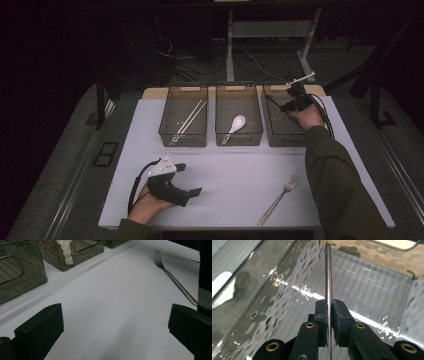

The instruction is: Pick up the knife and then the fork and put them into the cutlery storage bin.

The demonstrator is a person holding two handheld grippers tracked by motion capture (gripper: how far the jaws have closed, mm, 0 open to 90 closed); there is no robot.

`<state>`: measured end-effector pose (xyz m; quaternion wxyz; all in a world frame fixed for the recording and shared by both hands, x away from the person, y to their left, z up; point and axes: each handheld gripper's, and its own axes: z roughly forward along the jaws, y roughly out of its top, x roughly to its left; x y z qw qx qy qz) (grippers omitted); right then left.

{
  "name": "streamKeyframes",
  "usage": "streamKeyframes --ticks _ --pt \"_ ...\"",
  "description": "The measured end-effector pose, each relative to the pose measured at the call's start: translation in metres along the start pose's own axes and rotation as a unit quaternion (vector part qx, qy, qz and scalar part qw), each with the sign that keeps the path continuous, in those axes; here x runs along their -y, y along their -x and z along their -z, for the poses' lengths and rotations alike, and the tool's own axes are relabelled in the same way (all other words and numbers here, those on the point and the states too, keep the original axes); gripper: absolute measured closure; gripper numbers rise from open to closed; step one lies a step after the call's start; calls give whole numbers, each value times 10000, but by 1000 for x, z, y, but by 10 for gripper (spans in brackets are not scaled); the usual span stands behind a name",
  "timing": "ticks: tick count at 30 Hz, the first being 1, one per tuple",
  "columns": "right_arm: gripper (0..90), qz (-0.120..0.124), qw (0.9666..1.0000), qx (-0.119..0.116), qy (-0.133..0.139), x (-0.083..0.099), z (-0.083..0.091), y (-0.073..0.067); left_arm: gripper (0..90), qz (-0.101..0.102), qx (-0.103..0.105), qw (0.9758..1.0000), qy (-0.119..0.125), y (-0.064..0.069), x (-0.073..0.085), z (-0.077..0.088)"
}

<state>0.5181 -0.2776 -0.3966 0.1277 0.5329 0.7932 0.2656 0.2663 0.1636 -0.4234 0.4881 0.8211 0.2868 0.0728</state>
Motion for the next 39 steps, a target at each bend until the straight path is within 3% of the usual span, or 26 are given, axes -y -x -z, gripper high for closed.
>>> streamKeyframes --ticks 5,11,16,24,39 --pt "809 36 9999 -1 -155 2 -5 -1 0 -11 9 10000 -8 0 0 0" --pt "752 -23 9998 -156 152 -2 7 1 0 -4 11 10000 22 1 0 -1" --pt "637 -158 9979 -481 392 -2 22 5 0 0 11 10000 17 1 0 -1" --pt "499 106 9960 -544 702 1 59 2 0 -12 12 10000 19 2 -1 -1" --pt "444 750 9895 -959 773 36 109 -25 0 16 -18 10000 0 2 0 -1"
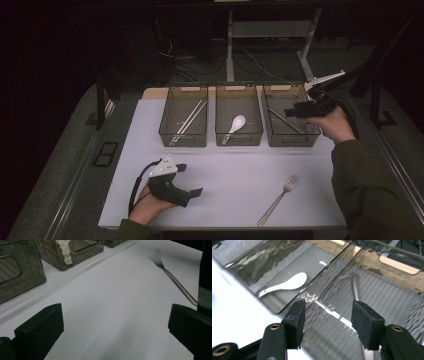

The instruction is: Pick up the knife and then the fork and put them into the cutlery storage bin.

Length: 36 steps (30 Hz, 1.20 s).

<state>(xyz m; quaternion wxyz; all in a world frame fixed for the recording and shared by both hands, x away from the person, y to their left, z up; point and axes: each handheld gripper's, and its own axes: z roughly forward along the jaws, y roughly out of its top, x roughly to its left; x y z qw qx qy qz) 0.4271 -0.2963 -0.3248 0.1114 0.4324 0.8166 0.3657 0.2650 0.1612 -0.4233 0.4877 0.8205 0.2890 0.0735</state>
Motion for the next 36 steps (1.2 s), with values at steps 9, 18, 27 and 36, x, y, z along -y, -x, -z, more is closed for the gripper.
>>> streamKeyframes --ticks 9,18,27,36 --pt "461 93 9998 -199 3 31 17 -18 0 -3 -2 10000 4 0 0 0" --pt "465 251 9986 -334 -335 64 20 -33 0 12 -1 10000 2 0 0 0" --pt "472 292 9968 -499 -553 96 12 -42 0 6 4 10000 12 1 0 0" --pt "485 258 9949 -692 -691 121 7 -47 0 -16 9 10000 -12 1 0 -1"
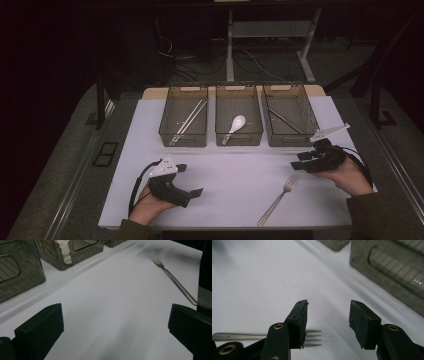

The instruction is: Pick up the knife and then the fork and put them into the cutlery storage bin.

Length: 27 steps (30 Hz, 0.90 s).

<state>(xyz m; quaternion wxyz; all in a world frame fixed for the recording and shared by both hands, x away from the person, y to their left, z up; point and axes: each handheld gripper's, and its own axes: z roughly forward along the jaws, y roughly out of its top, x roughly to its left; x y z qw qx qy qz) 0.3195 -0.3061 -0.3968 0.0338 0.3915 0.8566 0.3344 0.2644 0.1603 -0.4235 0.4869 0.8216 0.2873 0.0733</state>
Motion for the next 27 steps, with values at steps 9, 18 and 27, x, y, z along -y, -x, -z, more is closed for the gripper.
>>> streamKeyframes --ticks 9,18,27 --pt "526 -2 9988 -300 -386 18 -18 0 0 -18 11 10000 -5 0 0 0" --pt "615 -87 9970 -495 -588 23 -27 3 0 -26 23 10000 -14 1 0 0" --pt "742 -155 9955 -717 -598 24 -27 8 0 -31 30 10000 -16 1 0 -1"
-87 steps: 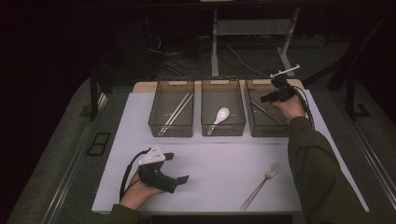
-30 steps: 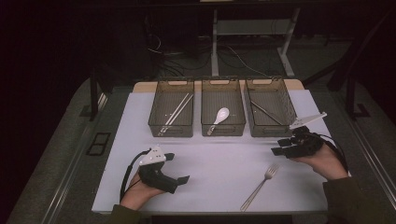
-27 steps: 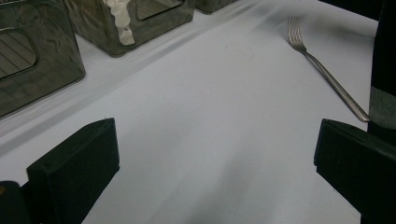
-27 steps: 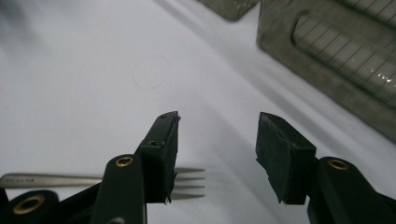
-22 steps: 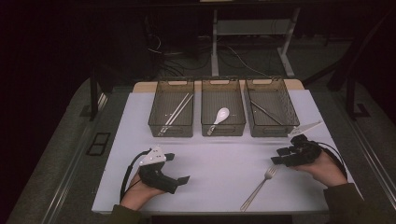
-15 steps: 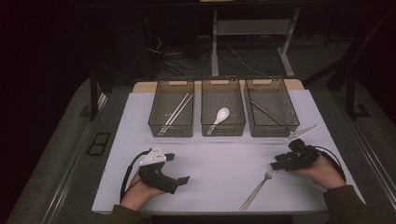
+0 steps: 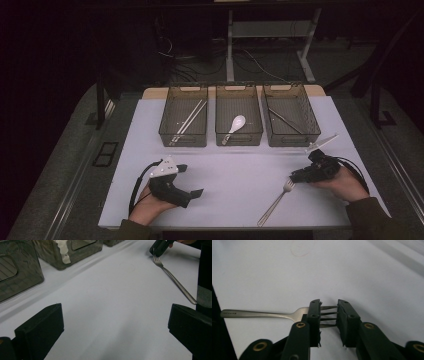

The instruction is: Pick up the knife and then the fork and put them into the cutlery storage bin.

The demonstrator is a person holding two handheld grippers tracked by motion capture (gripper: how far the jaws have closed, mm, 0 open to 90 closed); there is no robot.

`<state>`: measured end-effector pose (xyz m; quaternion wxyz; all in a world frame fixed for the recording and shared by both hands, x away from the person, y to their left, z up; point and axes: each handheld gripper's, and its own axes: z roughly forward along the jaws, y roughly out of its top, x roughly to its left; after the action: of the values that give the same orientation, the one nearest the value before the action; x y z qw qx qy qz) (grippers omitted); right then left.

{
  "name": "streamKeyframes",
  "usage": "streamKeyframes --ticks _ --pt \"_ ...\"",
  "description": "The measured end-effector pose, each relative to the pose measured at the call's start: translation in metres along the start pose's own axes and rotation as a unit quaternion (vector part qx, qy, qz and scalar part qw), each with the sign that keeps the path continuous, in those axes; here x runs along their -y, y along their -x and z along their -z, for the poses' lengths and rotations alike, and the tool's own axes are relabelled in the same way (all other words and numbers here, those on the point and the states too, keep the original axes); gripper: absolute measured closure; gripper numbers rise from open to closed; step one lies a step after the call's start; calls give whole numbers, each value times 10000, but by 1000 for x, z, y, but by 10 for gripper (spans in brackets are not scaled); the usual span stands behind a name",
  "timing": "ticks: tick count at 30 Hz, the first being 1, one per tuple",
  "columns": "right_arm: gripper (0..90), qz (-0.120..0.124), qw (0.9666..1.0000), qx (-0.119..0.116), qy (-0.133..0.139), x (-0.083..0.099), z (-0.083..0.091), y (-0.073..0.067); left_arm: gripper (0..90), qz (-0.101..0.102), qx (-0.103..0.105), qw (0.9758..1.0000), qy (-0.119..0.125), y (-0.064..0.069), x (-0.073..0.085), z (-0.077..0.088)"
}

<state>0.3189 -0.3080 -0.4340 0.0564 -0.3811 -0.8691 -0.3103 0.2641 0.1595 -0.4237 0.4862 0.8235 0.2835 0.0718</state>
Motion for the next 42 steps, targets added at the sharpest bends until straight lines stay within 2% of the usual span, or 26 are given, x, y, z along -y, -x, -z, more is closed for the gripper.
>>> streamKeyframes --ticks 10,21,33,38,42 --pt "791 -86 9997 -199 127 -1 5 3 0 1 3 10000 -17 0 0 0" --pt "848 87 9968 -563 563 -13 21 -1 0 14 4 10000 4 0 0 -1" --pt "882 316 9937 -745 771 -31 35 -10 0 3 16 10000 -12 0 0 -1" --pt "891 432 9923 -706 922 -38 43 -15 0 -5 29 10000 -32 0 0 -2" --pt "892 535 9920 -527 1010 -43 50 -19 0 -2 31 10000 -38 0 0 -2"
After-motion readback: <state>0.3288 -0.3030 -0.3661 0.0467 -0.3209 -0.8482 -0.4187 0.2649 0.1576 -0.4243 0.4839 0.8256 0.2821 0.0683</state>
